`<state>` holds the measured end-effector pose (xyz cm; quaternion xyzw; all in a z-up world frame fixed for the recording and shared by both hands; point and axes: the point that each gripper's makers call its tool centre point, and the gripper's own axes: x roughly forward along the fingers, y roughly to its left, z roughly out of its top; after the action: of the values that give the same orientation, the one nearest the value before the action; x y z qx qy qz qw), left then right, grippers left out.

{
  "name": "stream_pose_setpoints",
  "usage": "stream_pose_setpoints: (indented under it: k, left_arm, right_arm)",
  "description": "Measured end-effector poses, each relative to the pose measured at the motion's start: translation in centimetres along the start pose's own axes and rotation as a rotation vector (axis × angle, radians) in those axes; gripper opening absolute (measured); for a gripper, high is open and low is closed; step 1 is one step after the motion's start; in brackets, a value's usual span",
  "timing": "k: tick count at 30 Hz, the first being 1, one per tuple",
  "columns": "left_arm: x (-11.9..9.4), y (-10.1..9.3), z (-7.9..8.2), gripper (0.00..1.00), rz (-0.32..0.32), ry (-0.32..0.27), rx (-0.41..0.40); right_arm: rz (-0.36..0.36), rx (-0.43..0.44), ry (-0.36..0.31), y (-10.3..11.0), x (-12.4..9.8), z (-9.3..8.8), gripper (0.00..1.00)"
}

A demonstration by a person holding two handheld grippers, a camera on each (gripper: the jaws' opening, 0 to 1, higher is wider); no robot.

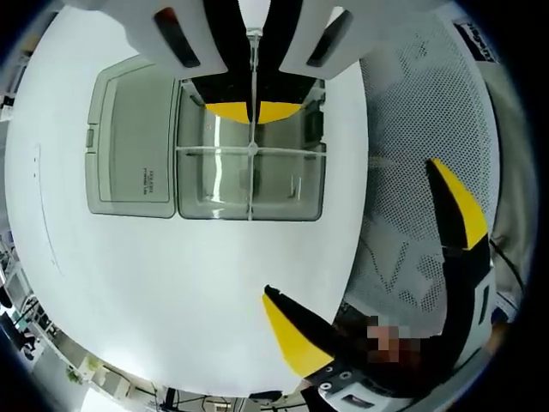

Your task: Insert the divider into the dual guide fixture by aligning both edges with the guide slots and pushing it downward to the bottom, including one-sided entry, uneven engagement, binding, and posture correction.

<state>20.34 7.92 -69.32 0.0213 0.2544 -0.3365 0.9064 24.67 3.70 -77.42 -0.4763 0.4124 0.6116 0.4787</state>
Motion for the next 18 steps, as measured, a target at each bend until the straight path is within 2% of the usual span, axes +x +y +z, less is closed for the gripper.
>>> stream_pose_setpoints:
  k: [18]
  left_arm:
    - [-0.3, 0.0, -0.3, 0.61, 0.0, 0.007, -0.002]
  right_arm:
    - [-0.013, -0.008, 0.013, -0.1, 1.1, -0.2, 0.0]
